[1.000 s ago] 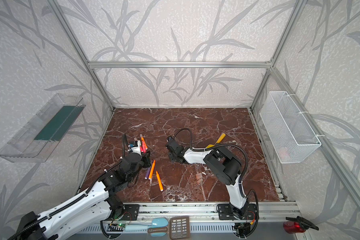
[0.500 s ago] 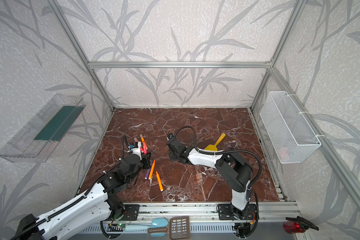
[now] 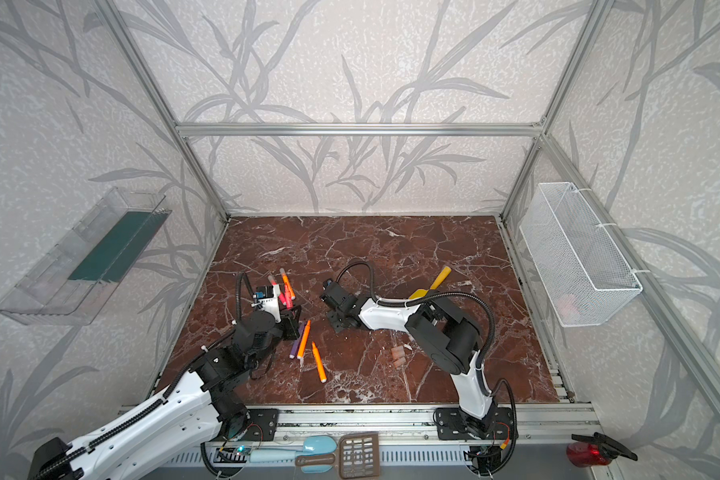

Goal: Insert the pens into the pen caps
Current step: 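Close the right gripper on the pale cap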

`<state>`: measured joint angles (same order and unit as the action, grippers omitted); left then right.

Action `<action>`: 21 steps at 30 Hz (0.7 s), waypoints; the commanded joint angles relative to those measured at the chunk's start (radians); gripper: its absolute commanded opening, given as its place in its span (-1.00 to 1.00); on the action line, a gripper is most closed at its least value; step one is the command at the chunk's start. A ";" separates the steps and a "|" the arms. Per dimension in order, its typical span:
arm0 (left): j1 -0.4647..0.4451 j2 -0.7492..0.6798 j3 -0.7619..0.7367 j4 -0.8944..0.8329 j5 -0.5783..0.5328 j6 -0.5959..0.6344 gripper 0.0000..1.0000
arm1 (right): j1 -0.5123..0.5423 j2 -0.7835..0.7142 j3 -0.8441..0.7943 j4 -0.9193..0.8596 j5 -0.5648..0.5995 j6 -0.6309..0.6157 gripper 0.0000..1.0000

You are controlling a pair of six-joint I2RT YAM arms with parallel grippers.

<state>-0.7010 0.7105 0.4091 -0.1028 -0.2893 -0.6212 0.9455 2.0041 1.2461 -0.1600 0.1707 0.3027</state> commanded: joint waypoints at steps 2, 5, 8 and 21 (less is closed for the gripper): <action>0.004 -0.012 -0.012 0.006 -0.011 0.001 -1.00 | 0.003 0.017 0.026 -0.047 0.035 -0.002 -0.20; 0.004 -0.016 -0.015 0.008 -0.015 -0.002 -1.00 | 0.003 0.033 0.042 -0.054 0.036 -0.005 -0.20; 0.004 -0.021 -0.019 0.005 -0.042 -0.017 -1.00 | 0.004 0.056 0.065 -0.071 0.039 -0.005 -0.22; 0.004 -0.096 -0.056 0.001 -0.086 -0.066 -1.00 | 0.004 0.085 0.084 -0.089 0.052 0.000 -0.47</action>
<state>-0.7002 0.6415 0.3702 -0.1024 -0.3435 -0.6579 0.9455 2.0594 1.3270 -0.2066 0.2054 0.3019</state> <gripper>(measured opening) 0.170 0.273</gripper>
